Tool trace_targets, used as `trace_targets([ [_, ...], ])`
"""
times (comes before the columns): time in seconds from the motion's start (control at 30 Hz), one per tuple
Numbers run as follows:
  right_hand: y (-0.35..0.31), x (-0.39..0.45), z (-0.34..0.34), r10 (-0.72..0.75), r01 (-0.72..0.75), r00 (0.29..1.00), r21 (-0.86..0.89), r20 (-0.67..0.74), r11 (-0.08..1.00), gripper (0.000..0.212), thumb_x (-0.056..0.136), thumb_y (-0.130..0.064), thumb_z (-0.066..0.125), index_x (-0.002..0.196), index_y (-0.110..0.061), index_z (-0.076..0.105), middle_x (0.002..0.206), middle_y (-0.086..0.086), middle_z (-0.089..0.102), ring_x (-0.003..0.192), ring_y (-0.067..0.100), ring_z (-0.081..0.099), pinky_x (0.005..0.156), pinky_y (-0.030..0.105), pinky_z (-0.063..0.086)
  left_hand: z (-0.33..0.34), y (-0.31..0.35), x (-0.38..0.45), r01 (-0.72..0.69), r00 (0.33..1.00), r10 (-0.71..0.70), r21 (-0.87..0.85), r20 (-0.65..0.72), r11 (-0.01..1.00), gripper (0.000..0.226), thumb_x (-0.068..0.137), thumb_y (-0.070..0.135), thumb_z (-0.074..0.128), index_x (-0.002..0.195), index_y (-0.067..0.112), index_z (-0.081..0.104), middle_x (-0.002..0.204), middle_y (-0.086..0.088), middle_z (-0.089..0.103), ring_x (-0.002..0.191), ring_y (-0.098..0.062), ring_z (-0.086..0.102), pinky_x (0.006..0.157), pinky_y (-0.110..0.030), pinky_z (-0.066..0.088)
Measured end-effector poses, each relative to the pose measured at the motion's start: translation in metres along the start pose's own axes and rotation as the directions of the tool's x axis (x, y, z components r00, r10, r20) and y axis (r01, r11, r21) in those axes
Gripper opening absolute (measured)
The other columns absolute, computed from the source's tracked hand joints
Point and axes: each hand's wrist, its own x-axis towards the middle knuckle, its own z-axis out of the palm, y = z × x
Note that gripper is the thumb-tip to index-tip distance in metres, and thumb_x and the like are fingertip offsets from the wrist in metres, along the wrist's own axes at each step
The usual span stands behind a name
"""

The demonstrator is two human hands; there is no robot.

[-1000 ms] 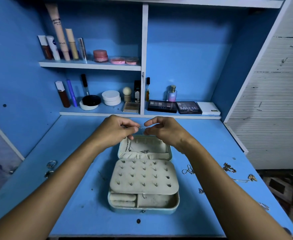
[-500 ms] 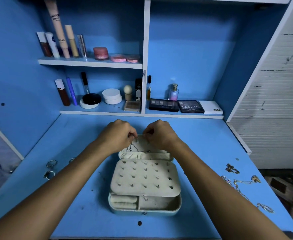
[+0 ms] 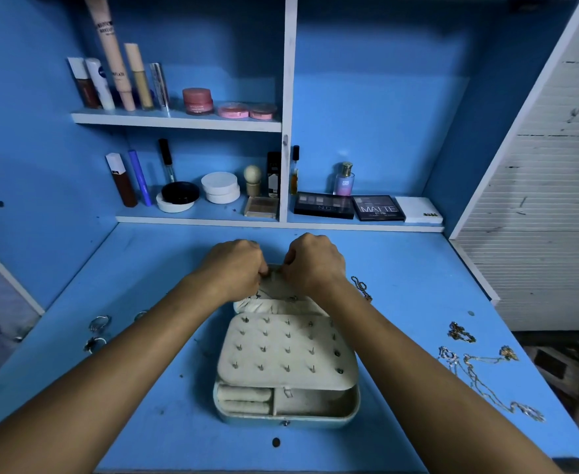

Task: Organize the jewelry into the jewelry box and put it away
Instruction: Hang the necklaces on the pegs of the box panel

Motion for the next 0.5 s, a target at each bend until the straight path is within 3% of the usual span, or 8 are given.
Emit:
trace_targets([
  [0.23,-0.008,-0.003,0.001,-0.010,0.011,1.000,-0.085,0.003,0.996,0.025,0.088,-0.011,0.064,0.113,-0.014,0.067,0.111,0.010,0.064,0.101,0.030,0.062,0.072,0.031,0.045,-0.005,0.002,-0.002,0.019,0.998,-0.018,-0.011,0.058,1.000,0.022,0.086,0.010,0.050,0.085,0.018,0.070,0.084,0.001,0.044,0.094,-0.026,0.056,0.066,-0.029,0.035],
  [0.4,-0.008,-0.008,-0.004,-0.042,0.042,0.999,-0.154,0.004,0.987,0.027,0.089,-0.007,0.064,0.115,-0.012,0.064,0.112,0.010,0.062,0.101,0.030,0.062,0.071,0.032,0.044,-0.007,0.000,-0.004,0.026,0.993,-0.008,-0.156,0.116,0.987,0.025,0.088,0.010,0.050,0.080,0.023,0.071,0.077,0.007,0.046,0.094,-0.023,0.056,0.070,-0.030,0.044],
  [0.5,-0.006,-0.010,-0.008,-0.058,0.058,0.998,-0.180,0.008,0.982,0.028,0.089,-0.009,0.064,0.116,-0.015,0.065,0.107,0.008,0.061,0.087,0.028,0.056,0.070,0.031,0.042,-0.005,0.000,-0.006,0.017,0.994,0.011,-0.256,0.109,0.967,0.026,0.090,0.009,0.051,0.092,0.018,0.075,0.073,0.013,0.046,0.090,-0.020,0.056,0.070,-0.025,0.041],
])
